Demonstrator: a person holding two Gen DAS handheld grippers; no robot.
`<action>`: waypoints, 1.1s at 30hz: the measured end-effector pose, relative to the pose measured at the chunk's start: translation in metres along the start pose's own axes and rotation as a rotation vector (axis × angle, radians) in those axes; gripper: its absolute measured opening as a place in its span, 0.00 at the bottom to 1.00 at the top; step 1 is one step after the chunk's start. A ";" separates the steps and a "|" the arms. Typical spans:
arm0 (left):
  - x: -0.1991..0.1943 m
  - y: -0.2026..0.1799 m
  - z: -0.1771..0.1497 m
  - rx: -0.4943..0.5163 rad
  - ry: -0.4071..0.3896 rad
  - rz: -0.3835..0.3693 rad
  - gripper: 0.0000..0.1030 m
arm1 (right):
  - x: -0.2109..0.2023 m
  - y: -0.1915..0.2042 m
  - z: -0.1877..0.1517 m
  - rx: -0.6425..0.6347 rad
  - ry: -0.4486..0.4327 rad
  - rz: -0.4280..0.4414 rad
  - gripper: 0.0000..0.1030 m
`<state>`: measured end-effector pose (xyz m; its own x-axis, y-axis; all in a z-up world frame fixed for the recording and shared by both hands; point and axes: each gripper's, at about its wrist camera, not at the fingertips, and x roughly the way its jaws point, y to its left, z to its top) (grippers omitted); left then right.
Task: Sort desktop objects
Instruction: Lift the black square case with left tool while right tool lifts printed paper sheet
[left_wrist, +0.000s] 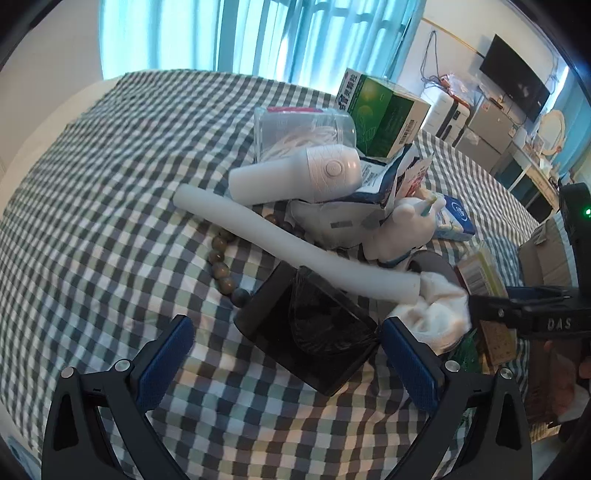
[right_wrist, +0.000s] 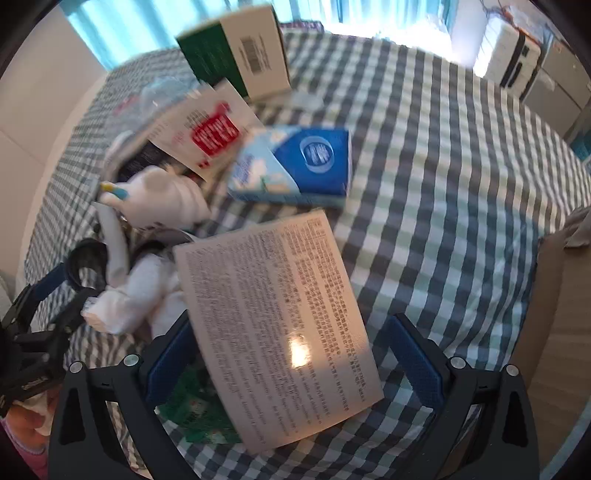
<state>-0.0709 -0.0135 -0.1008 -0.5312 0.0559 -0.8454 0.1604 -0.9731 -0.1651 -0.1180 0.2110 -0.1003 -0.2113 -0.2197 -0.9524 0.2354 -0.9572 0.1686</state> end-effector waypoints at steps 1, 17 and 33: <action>0.000 0.001 0.000 -0.005 0.001 -0.002 1.00 | -0.002 -0.001 0.002 0.010 0.003 0.020 0.82; 0.005 0.026 0.001 -0.163 0.065 -0.163 0.79 | -0.015 0.004 0.007 -0.029 -0.045 -0.082 0.81; -0.017 0.041 -0.005 -0.115 0.038 -0.167 0.51 | -0.038 0.020 0.004 -0.071 -0.142 -0.156 0.80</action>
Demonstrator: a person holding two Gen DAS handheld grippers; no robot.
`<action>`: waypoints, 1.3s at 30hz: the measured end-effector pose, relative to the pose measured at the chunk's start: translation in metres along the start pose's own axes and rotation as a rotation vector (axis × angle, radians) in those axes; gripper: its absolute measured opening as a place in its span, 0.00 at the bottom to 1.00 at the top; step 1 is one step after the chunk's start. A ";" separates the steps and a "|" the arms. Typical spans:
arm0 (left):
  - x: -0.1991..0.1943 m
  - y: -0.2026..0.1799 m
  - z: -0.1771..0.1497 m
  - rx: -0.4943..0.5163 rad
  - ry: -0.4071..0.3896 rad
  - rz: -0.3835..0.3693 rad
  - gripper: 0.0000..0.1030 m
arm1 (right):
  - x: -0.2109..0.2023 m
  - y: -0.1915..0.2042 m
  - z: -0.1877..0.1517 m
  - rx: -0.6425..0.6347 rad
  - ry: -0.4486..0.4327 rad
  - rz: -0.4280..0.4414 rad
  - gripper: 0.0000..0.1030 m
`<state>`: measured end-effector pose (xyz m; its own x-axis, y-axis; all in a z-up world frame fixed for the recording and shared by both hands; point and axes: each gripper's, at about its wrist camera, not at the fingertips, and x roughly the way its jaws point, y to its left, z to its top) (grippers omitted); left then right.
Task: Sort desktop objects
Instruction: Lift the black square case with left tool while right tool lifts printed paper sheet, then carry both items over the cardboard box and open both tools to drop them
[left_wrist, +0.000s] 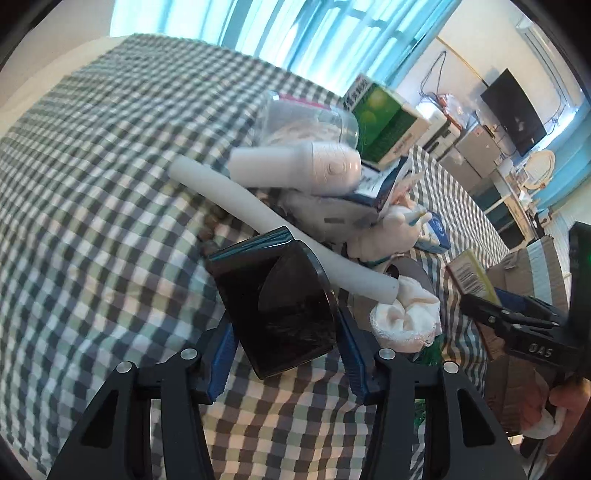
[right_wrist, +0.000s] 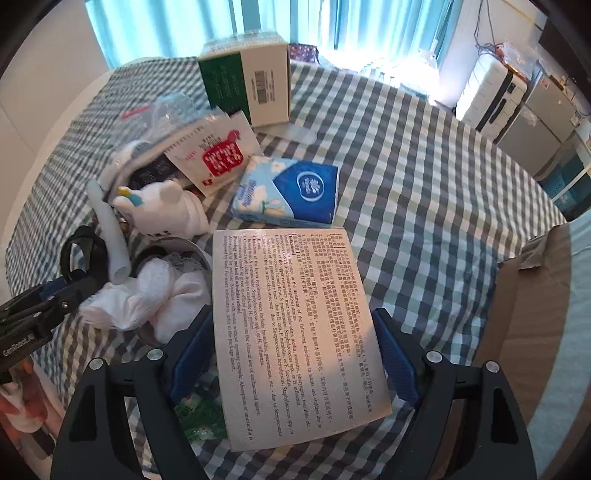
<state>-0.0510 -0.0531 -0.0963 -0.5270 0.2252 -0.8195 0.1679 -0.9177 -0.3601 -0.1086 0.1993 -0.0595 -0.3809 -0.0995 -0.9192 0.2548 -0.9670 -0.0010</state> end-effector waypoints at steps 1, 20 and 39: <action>-0.005 -0.004 0.000 0.002 -0.014 0.005 0.51 | -0.005 0.001 0.000 0.006 -0.017 -0.001 0.80; -0.111 -0.068 0.000 0.260 -0.194 0.045 0.51 | -0.087 0.052 -0.037 0.025 -0.184 0.067 0.80; -0.186 -0.191 0.007 0.462 -0.289 -0.088 0.51 | -0.241 0.009 -0.052 0.047 -0.433 0.037 0.80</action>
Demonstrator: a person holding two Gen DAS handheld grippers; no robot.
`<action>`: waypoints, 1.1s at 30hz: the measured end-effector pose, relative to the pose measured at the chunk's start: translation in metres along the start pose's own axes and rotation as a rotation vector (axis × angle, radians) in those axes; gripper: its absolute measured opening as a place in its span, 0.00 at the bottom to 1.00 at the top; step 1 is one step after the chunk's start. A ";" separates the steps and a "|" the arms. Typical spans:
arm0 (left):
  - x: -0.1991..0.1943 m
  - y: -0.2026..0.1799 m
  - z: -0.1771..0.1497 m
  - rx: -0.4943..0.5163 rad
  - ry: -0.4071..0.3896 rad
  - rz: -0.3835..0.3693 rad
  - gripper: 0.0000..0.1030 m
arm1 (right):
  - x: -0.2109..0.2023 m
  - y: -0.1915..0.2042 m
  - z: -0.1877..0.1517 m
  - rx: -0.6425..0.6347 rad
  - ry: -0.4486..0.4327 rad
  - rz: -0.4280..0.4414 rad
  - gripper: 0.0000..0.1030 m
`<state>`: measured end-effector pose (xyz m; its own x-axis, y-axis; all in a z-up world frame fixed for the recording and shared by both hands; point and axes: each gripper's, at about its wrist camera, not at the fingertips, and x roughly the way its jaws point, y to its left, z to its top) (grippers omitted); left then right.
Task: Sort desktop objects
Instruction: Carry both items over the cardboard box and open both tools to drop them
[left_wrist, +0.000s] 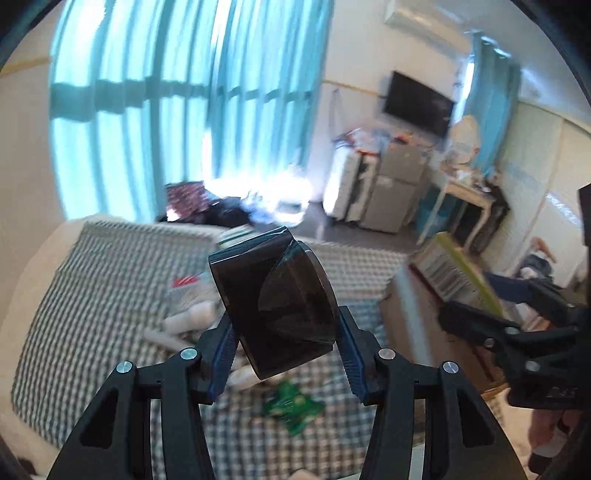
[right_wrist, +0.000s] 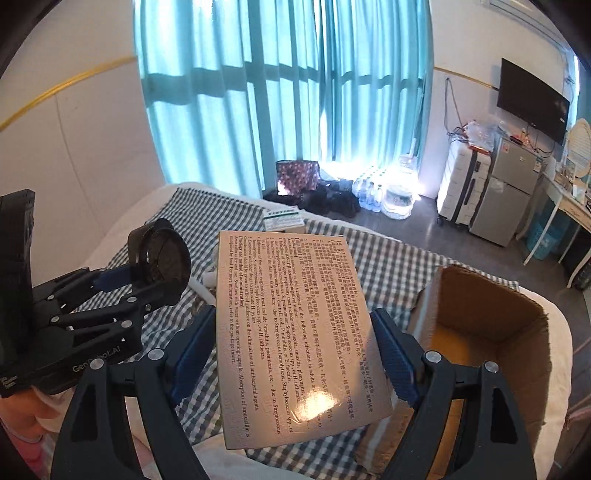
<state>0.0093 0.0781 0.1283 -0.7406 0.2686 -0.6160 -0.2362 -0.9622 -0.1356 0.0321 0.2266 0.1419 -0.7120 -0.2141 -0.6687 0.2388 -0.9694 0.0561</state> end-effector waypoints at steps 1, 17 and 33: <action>-0.001 -0.010 0.005 0.023 -0.001 0.003 0.51 | -0.006 -0.004 0.001 0.009 -0.003 -0.004 0.80; 0.020 -0.180 0.047 0.213 0.003 -0.202 0.51 | -0.080 -0.125 0.011 0.175 -0.086 -0.203 0.80; 0.097 -0.256 -0.022 0.332 0.209 -0.270 0.51 | -0.053 -0.219 -0.027 0.318 0.033 -0.320 0.80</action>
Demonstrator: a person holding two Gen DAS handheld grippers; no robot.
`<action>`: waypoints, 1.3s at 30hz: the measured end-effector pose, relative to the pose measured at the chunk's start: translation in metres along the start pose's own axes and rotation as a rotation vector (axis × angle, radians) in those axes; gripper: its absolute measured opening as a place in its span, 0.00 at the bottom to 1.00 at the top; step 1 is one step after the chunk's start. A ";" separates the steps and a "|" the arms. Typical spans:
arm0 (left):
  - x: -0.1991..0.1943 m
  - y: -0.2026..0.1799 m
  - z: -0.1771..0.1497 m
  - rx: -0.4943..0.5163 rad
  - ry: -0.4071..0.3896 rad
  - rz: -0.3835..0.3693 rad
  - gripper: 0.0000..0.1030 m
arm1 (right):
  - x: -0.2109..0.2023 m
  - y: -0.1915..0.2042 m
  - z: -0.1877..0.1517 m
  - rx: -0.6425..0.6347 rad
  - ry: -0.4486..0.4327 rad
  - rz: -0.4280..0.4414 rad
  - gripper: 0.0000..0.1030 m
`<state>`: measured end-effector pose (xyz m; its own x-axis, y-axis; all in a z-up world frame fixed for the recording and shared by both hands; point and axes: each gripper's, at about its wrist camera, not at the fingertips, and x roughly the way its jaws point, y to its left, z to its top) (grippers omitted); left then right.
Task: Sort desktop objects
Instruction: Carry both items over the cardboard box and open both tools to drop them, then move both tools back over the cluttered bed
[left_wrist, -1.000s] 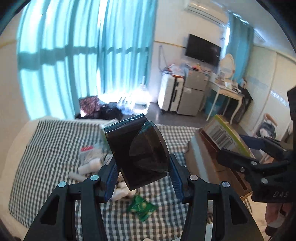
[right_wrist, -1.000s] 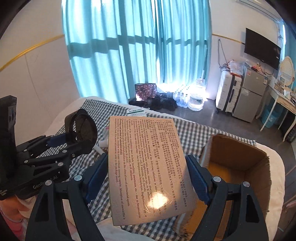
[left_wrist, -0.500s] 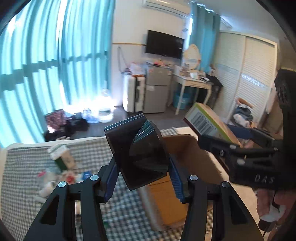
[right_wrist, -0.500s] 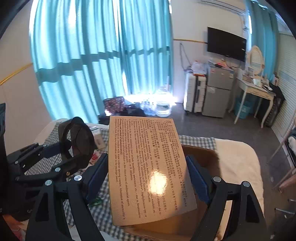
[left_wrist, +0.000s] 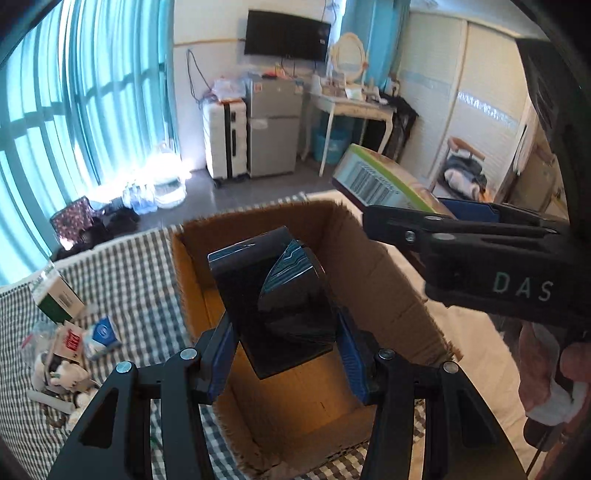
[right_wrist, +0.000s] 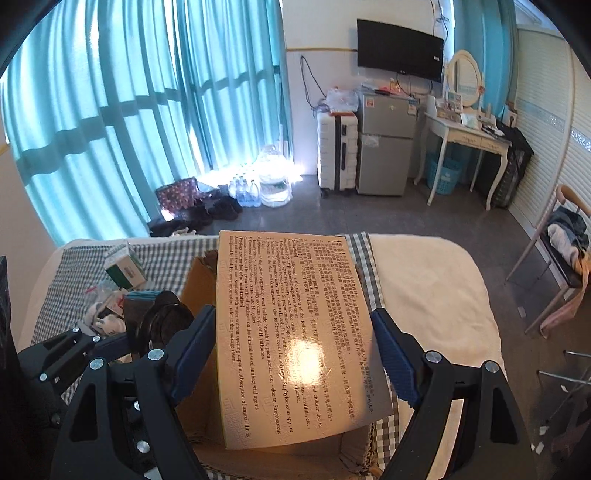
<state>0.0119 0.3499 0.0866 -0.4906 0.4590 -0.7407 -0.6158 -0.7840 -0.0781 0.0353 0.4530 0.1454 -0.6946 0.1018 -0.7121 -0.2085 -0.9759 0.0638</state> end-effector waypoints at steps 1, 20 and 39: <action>0.006 -0.001 -0.002 0.003 0.014 0.004 0.51 | 0.005 -0.003 -0.004 0.002 0.013 -0.001 0.80; 0.017 0.017 -0.005 -0.038 0.015 0.065 0.91 | 0.037 -0.027 -0.014 0.092 0.084 0.041 0.82; -0.092 0.158 -0.039 -0.171 -0.070 0.267 0.92 | -0.004 0.095 -0.004 -0.107 0.009 0.137 0.82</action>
<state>-0.0167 0.1674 0.1162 -0.6655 0.2504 -0.7031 -0.3502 -0.9367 -0.0022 0.0216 0.3592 0.1515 -0.7052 -0.0351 -0.7082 -0.0373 -0.9956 0.0864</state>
